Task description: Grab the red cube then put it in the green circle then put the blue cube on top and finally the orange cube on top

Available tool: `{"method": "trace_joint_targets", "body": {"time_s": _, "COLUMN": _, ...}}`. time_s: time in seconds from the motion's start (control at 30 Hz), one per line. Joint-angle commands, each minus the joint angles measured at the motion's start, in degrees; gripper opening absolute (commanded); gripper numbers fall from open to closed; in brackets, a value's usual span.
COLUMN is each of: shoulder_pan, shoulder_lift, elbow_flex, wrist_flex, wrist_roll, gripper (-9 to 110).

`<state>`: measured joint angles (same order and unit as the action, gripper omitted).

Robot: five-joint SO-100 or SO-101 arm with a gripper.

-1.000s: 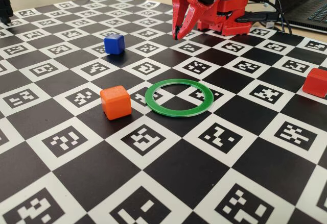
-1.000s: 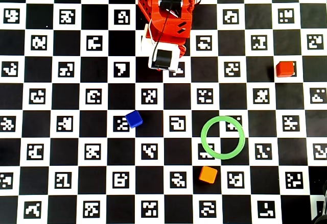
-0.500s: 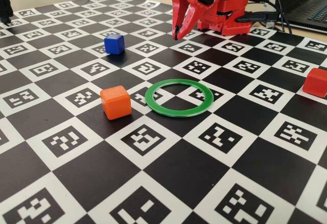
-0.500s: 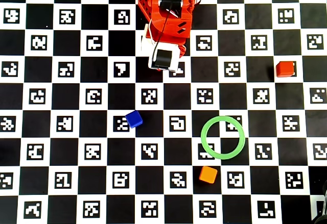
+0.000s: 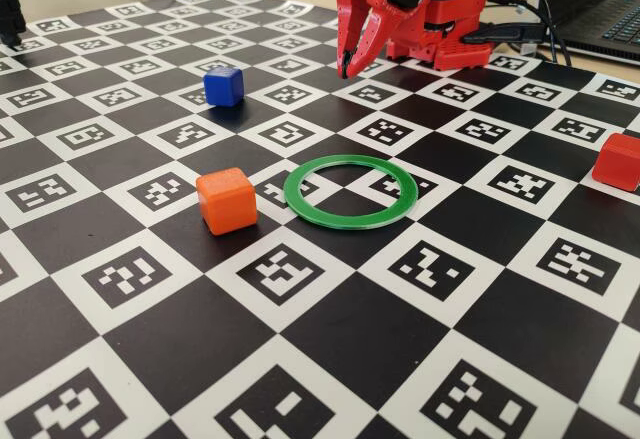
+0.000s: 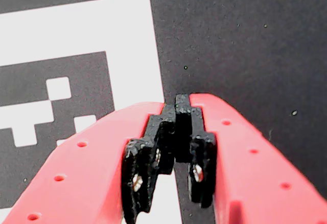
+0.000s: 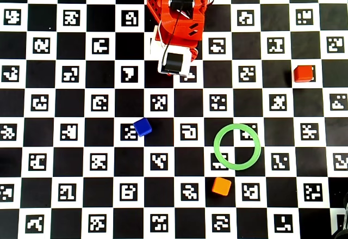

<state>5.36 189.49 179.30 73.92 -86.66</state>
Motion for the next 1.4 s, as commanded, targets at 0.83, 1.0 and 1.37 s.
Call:
{"method": "trace_joint_targets", "body": {"time_s": 0.83, "shoulder_pan": -4.22, "shoulder_lift": -6.15, "elbow_flex": -3.87, "wrist_flex": -4.83, "wrist_roll": 8.53, "gripper": -4}}
{"method": "trace_joint_targets", "body": {"time_s": 1.0, "shoulder_pan": -11.78, "shoulder_lift": -19.25, "elbow_flex": -20.04, "wrist_flex": -1.85, "wrist_roll": 20.48, "gripper": -4}}
{"method": "trace_joint_targets", "body": {"time_s": 1.37, "shoulder_pan": -29.53, "shoulder_lift": -40.34, "elbow_flex": -59.94, "wrist_flex": 11.6, "wrist_roll": 45.88, "gripper": 0}}
